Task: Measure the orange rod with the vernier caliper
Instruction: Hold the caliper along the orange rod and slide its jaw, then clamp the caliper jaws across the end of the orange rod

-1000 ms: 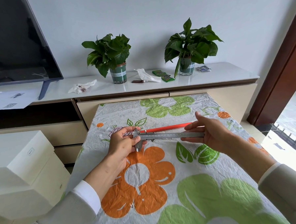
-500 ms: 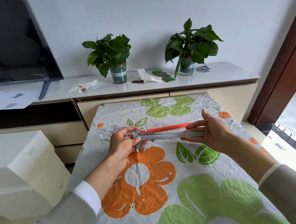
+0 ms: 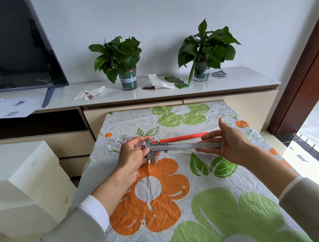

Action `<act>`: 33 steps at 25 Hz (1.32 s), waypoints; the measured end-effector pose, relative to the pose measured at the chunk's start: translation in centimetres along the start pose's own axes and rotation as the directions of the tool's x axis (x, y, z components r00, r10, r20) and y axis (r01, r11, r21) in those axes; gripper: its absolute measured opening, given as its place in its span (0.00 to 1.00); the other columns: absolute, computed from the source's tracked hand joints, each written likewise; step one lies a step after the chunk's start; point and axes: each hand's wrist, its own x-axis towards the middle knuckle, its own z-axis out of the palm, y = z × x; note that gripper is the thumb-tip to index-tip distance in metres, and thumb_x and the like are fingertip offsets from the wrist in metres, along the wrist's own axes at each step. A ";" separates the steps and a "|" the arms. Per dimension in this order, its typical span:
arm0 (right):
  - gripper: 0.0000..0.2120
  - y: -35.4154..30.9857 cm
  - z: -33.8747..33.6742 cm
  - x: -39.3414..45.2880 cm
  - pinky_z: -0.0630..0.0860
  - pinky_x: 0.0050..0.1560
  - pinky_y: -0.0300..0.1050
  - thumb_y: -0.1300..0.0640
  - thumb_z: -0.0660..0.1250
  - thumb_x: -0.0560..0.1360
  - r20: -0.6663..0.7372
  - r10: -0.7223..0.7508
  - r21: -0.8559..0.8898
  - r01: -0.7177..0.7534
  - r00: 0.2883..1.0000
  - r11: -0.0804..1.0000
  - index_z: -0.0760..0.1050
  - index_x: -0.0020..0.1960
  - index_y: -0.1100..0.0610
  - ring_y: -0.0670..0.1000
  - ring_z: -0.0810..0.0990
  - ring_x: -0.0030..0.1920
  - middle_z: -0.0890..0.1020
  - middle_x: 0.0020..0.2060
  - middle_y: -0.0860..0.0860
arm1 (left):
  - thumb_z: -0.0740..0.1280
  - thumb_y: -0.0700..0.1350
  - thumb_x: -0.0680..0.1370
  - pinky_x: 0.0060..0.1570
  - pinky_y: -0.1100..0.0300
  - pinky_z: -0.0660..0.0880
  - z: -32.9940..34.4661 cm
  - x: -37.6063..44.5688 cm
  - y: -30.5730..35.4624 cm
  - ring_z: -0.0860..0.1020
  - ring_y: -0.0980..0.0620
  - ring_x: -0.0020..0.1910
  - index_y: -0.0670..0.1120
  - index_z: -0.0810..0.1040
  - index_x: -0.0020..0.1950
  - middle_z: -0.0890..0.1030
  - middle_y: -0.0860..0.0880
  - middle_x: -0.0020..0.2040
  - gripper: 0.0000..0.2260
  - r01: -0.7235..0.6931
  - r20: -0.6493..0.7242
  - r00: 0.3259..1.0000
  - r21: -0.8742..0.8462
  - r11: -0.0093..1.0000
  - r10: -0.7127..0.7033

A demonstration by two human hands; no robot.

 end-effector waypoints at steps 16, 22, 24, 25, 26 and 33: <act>0.12 0.1 -0.9 -0.5 0.87 0.38 0.49 0.63 0.76 0.72 0.242 -0.044 -0.466 0.156 0.969 0.871 0.84 0.51 0.71 0.64 0.89 0.40 0.86 0.48 0.71 | 0.58 0.28 0.82 0.37 0.53 0.85 0.0 0.1 -0.1 0.88 0.40 0.39 0.40 0.81 0.57 0.87 0.37 0.45 0.14 0.006 -0.036 0.999 -0.078 0.997 -0.009; 0.13 0.0 0.2 -1.6 0.82 0.31 0.46 0.62 0.73 0.76 0.424 0.040 -0.555 0.225 0.905 0.801 0.80 0.54 0.71 0.60 0.85 0.32 0.86 0.48 0.71 | 0.62 0.29 0.81 0.36 0.53 0.85 -0.2 0.2 0.0 0.87 0.37 0.40 0.36 0.80 0.54 0.84 0.31 0.50 0.08 0.059 -0.036 0.997 -0.238 0.969 -0.070; 0.13 0.0 0.7 -1.9 0.78 0.29 0.44 0.61 0.70 0.79 0.475 0.058 -0.520 0.228 0.878 0.823 0.79 0.56 0.72 0.57 0.82 0.31 0.85 0.47 0.70 | 0.64 0.29 0.81 0.36 0.54 0.85 -0.1 0.2 0.1 0.87 0.38 0.38 0.36 0.81 0.52 0.84 0.32 0.50 0.07 0.080 -0.026 0.996 -0.294 0.952 -0.091; 0.13 0.1 1.0 -2.1 0.76 0.28 0.44 0.61 0.69 0.80 0.494 0.061 -0.497 0.224 0.868 0.838 0.78 0.57 0.72 0.56 0.80 0.30 0.84 0.46 0.69 | 0.64 0.28 0.80 0.36 0.55 0.85 0.0 0.2 0.2 0.88 0.40 0.37 0.35 0.81 0.52 0.84 0.32 0.50 0.07 0.087 -0.020 0.995 -0.326 0.941 -0.099; 0.13 0.0 1.2 -2.2 0.75 0.28 0.44 0.62 0.67 0.81 0.512 0.065 -0.470 0.216 0.856 0.856 0.77 0.59 0.72 0.56 0.79 0.30 0.84 0.46 0.68 | 0.64 0.27 0.80 0.36 0.56 0.84 0.1 0.2 0.3 0.88 0.40 0.37 0.34 0.80 0.54 0.84 0.32 0.50 0.08 0.094 -0.015 0.994 -0.364 0.927 -0.107; 0.16 1.0 3.2 -2.3 0.74 0.30 0.43 0.63 0.63 0.83 0.587 0.099 -0.238 0.054 0.803 0.970 0.71 0.66 0.72 0.56 0.79 0.33 0.81 0.48 0.68 | 0.61 0.24 0.79 0.36 0.55 0.85 0.5 0.0 0.5 0.87 0.40 0.40 0.31 0.77 0.61 0.85 0.32 0.46 0.13 0.152 0.026 0.986 -0.569 0.808 -0.167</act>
